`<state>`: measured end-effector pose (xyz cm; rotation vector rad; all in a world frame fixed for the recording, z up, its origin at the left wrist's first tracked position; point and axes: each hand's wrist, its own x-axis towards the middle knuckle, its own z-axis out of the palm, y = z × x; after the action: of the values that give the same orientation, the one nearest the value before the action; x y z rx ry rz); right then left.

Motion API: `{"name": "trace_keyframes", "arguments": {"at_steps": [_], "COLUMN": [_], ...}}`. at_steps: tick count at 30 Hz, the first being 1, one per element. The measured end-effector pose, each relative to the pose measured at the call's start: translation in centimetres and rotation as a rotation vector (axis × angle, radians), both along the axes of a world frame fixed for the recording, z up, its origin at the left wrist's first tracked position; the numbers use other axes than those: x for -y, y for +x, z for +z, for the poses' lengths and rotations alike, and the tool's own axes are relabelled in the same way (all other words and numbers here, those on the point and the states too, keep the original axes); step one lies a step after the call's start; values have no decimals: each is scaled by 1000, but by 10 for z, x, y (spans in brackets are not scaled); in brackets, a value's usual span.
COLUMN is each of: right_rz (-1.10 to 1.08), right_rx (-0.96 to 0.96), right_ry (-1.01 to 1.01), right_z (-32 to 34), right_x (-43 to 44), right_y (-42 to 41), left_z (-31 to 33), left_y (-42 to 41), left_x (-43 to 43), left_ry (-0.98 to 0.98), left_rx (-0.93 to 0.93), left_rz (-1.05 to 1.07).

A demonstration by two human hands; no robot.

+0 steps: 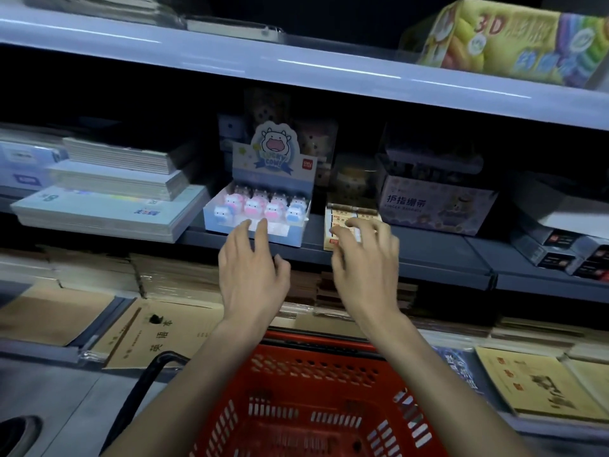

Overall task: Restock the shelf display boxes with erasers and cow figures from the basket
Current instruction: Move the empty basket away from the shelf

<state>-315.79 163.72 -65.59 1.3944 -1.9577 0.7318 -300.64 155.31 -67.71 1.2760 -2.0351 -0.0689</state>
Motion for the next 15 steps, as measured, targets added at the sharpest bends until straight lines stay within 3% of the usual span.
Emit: {"name": "trace_keyframes", "arguments": {"at_steps": [3, 8, 15], "right_rz": [121, 70, -29], "right_rx": [-66, -66, -89], "right_ry": [104, 273, 250], "right_z": [6, 1, -2], "right_x": [23, 44, 48], "right_y": [23, 33, 32], "left_z": [-2, -9, -8], "left_y": [11, 23, 26], "left_x": [12, 17, 16], "left_ry": [2, 44, 25], "left_rx": [44, 204, 212], "left_rz": [46, 28, -23]}}
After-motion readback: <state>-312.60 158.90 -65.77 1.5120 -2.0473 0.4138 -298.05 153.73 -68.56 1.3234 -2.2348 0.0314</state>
